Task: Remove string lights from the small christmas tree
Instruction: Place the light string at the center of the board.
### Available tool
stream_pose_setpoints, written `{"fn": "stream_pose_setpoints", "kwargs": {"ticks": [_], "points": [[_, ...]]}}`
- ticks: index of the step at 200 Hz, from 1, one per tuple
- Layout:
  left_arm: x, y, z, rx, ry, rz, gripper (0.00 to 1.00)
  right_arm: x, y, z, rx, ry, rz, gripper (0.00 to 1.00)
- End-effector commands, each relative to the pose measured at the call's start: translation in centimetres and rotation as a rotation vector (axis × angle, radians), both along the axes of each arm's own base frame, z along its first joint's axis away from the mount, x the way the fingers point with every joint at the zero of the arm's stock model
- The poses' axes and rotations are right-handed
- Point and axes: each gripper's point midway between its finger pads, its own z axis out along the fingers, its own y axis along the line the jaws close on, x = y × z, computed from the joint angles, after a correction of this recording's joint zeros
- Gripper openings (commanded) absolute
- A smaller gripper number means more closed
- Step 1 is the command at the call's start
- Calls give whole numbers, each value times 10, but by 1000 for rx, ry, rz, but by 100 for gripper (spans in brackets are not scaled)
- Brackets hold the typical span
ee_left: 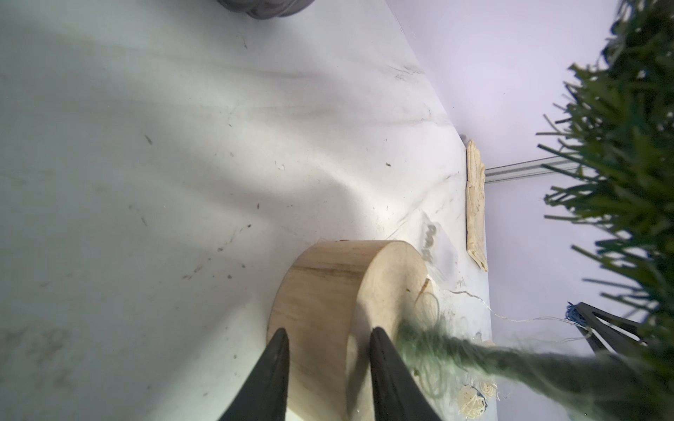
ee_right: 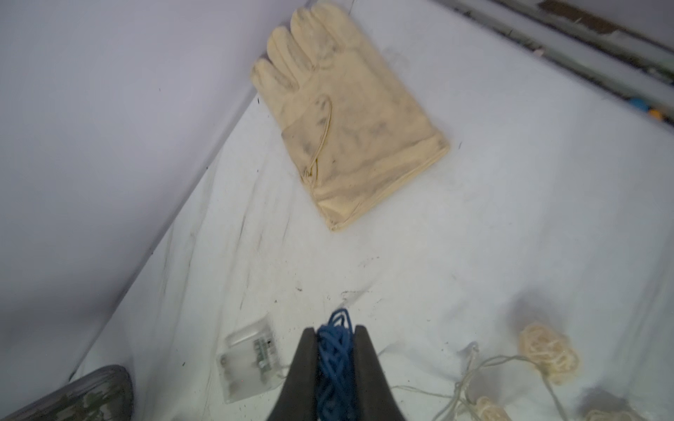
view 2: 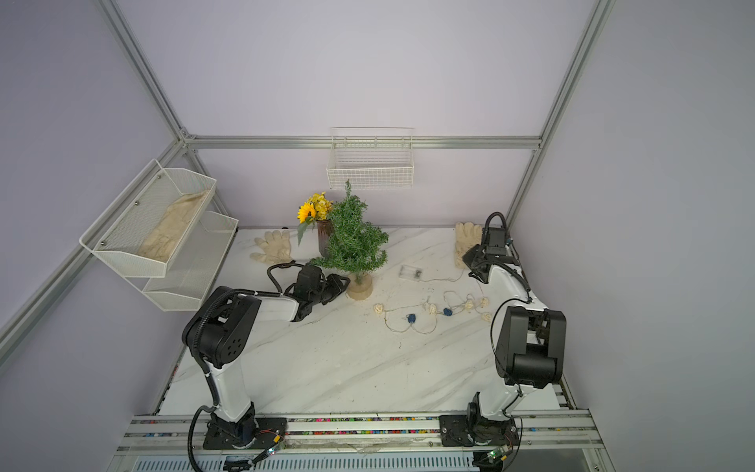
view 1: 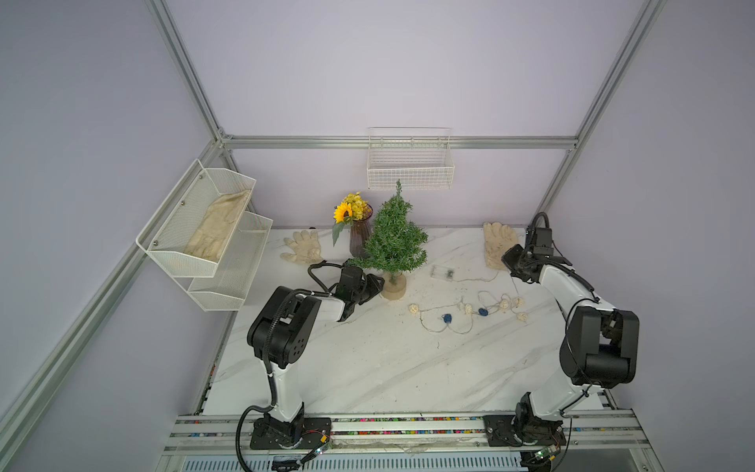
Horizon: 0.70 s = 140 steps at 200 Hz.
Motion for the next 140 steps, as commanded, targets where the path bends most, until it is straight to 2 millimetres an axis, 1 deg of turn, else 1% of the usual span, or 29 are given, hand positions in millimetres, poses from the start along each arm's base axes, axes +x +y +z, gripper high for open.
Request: {"fn": "stream_pose_setpoints", "kwargs": {"ticks": [1, 11, 20, 46, 65, 95, 106, 120, 123, 140], "points": [[-25, 31, -54, 126, 181, 49, 36, -7, -5, 4, 23, -21, -18, 9], [-26, 31, -54, 127, 182, 48, 36, -6, -4, 9, 20, -34, -10, 9], [-25, 30, -55, 125, 182, 49, 36, -6, 3, 9, 40, -43, 23, 10], [-24, 29, -55, 117, 183, 47, 36, -7, 36, 0, 118, -63, 132, 11], [-23, 30, -52, 127, 174, 49, 37, -14, 61, -1, 85, -38, 180, 11], [-20, 32, -38, 156, 125, 53, 41, -40, 109, 2, -27, 11, 234, 12], [-20, 33, -34, 165, 111, 53, 42, -51, 124, 1, -59, 26, 253, 12], [-20, 34, -30, 168, 99, 55, 45, -64, 143, 6, -122, 26, 272, 12], [-20, 34, -29, 167, 97, 56, 45, -71, 144, 2, -136, 51, 275, 12], [-21, 33, -25, 167, 86, 53, 47, -86, 156, 1, -157, 64, 291, 12]]}}
